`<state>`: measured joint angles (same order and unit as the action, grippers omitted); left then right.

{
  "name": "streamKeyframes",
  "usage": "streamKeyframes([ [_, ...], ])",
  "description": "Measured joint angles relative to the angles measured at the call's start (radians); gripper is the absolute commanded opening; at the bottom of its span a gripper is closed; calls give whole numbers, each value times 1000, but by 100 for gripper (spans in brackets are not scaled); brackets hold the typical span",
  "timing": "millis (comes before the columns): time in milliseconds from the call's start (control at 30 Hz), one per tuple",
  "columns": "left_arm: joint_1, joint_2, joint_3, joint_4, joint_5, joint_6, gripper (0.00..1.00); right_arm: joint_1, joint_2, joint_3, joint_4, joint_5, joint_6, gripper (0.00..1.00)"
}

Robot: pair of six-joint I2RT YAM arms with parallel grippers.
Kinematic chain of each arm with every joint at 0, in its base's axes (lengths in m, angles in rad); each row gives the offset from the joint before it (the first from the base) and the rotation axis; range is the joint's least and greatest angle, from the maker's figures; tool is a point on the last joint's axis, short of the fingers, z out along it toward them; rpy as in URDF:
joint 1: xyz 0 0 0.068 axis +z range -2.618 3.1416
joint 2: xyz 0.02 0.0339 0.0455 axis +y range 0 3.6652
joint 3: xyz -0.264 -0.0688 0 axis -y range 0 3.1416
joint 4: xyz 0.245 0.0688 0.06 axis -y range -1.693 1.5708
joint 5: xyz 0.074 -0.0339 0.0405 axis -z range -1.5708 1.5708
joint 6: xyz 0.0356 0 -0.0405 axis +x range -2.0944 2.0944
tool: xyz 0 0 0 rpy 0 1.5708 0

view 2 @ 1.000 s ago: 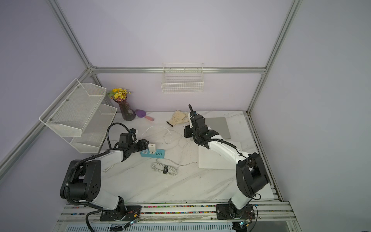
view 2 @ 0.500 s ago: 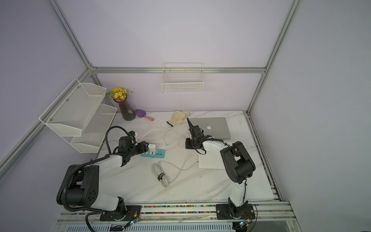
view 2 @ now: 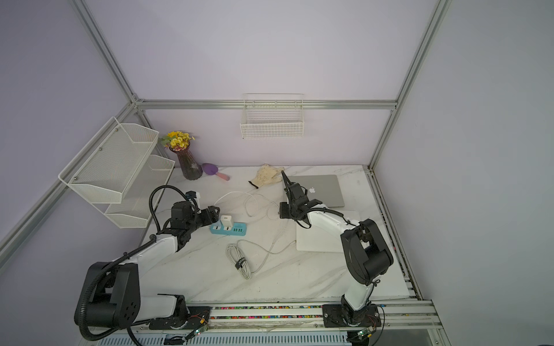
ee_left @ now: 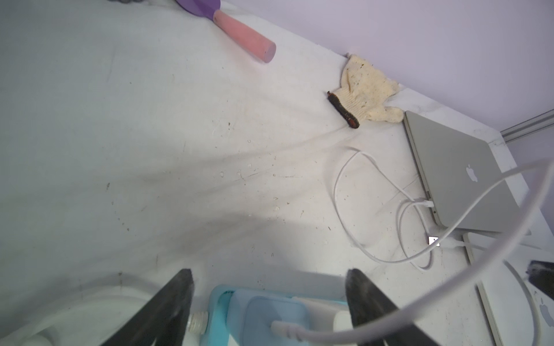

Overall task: Unplug the laptop charger
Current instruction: Place the charging cable at the center of the board, then remove the plug from the socket.

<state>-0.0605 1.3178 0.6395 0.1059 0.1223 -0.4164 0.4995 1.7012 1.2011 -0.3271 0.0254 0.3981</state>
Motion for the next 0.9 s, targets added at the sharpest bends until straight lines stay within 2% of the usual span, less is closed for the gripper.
streamKeyframes([
  [100, -1, -34, 0, -3, -22, -10, 82, 5, -42, 74, -32, 38, -12, 54],
  [167, -1, -58, -3, 0, -32, -13, 82, 16, -72, 87, -16, 5, -53, 51],
  [300, -1, -111, -46, 37, -48, -33, 81, 95, -90, 71, 82, -221, -153, 56],
  [367, -1, -114, -64, 45, -56, -48, 81, 166, -25, 121, 108, -331, -201, 58],
  [500, -1, -68, -38, -6, -48, -60, 81, 272, 138, 224, 149, -441, -301, 70],
  [633, -1, 0, -2, -33, -45, -58, 81, 304, 244, 275, 139, -468, -409, 76],
  [767, -1, 43, -2, -35, -29, -53, 80, 297, 345, 401, 106, -451, -502, 78],
  [900, -1, 73, -2, -32, -17, -45, 77, 292, 388, 448, 101, -423, -552, 79],
])
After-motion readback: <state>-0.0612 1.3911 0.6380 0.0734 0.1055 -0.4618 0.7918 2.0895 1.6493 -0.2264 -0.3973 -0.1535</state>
